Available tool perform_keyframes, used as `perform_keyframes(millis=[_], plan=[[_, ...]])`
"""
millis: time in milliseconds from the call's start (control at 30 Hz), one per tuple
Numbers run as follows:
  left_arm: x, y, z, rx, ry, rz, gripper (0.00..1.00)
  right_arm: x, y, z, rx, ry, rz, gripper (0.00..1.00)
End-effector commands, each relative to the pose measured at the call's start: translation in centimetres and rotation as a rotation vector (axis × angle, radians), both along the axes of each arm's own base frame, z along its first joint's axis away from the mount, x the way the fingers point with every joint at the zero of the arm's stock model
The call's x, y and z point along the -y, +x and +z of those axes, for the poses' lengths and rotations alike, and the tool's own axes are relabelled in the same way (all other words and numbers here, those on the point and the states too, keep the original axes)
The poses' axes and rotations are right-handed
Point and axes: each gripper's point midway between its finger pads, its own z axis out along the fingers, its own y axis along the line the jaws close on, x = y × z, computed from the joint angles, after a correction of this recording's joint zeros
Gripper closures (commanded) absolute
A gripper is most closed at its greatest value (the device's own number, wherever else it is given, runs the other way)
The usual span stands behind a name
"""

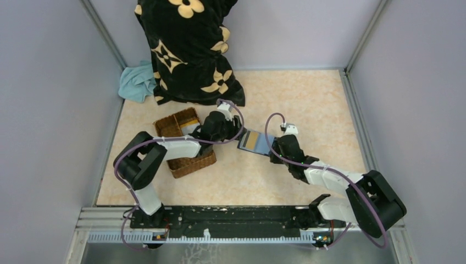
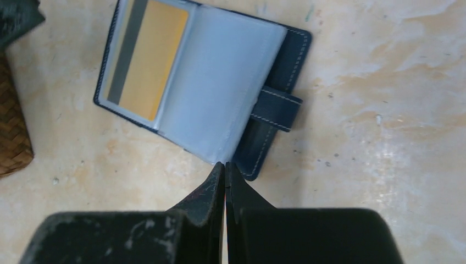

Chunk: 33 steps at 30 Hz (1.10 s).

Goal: Take the credit cards out of the card holder

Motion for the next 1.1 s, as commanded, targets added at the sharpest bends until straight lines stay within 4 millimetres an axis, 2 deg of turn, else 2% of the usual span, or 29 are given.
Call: perform_keyframes(millis=[0, 133, 367, 500, 633, 767, 1067], plan=[[-1.8, 1.3, -0.7, -0.046, -0.015, 0.034, 0.4, -3.4, 1.4, 4.6, 0.136, 0.095, 0.082, 1.0], [-2.7, 2.0, -1.3, -0.044, 0.012, 0.045, 0.4, -4.7, 1.5, 5.4, 0.166, 0.125, 0.129, 1.0], [-1.5, 1.1, -2.8, -0.082, 0.001, -0.028, 0.39, -5.5, 1.7, 3.7, 0.137, 0.175, 0.112, 1.0], [-2.1, 0.9, -3.9, -0.108, 0.003, 0.003, 0.38, -5.8, 1.3, 3.1, 0.114, 0.191, 0.131, 1.0], [-2.1, 0.5, -4.9, -0.133, 0.013, -0.006, 0.38, -5.1, 0.8, 2.2, 0.108, 0.19, 0.112, 1.0], [-1.6, -0.6, -5.3, -0.154, -0.02, -0.034, 0.38, -3.5, 1.5, 0.9, 0.069, 0.164, 0.064, 1.0], [-0.8, -2.2, -5.0, -0.132, -0.034, -0.094, 0.38, -1.3, 4.0, 1.4, 0.073, 0.154, -0.009, 1.0]])
